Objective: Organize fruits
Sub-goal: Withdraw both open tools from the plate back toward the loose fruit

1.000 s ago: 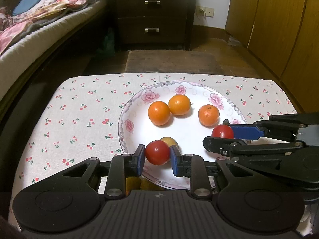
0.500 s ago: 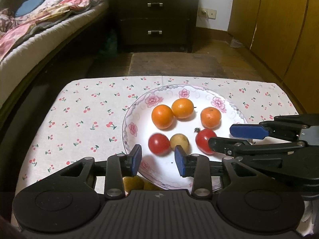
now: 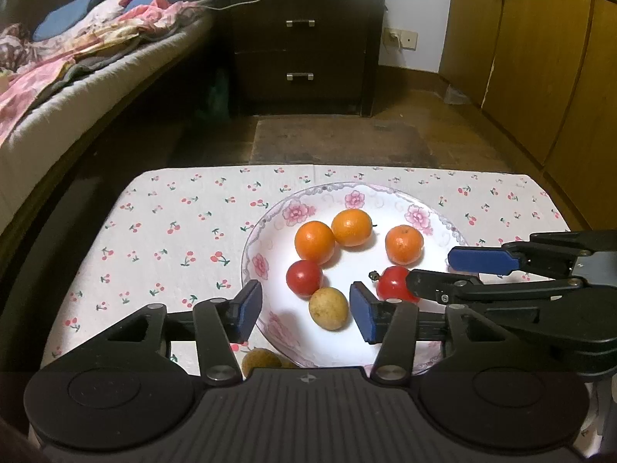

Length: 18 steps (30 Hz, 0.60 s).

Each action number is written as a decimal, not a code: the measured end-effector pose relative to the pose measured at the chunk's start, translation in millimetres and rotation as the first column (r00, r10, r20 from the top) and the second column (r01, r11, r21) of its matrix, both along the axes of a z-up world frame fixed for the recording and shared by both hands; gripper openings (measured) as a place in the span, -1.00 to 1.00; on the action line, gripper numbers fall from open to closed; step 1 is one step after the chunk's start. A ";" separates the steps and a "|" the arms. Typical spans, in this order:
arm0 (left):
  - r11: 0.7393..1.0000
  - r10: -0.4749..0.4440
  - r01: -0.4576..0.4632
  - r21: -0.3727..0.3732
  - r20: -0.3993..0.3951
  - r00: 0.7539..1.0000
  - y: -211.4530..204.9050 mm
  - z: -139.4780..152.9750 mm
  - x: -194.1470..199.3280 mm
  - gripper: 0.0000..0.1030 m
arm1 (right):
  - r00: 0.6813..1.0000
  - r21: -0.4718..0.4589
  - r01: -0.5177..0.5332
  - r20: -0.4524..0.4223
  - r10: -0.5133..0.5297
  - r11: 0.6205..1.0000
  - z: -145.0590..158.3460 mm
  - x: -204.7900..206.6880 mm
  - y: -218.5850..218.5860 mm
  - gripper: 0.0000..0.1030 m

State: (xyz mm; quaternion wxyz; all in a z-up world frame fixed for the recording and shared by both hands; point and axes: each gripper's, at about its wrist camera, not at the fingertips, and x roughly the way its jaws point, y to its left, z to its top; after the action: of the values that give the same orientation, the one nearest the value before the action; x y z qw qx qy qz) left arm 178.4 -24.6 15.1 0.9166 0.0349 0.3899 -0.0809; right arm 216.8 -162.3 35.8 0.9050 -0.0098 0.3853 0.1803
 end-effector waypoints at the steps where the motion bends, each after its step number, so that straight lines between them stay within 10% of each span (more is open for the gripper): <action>1: 1.000 -0.001 0.001 -0.001 0.002 1.000 0.0 0.6 -0.3 0.14 | 1.000 0.001 0.001 0.000 -0.001 1.000 0.5 0.2 -0.4 -0.09; 18: 0.999 0.031 -0.031 0.009 0.040 0.999 23.9 19.3 -31.4 0.51 | 0.997 0.001 -0.060 0.043 0.060 0.998 20.2 -30.5 9.9 0.02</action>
State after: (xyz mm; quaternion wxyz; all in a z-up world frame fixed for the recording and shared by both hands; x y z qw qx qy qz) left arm 147.0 -0.7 34.4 0.9251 0.0348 0.3727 -0.0641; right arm 186.3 -152.4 55.9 0.9072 -0.0242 0.3651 0.2076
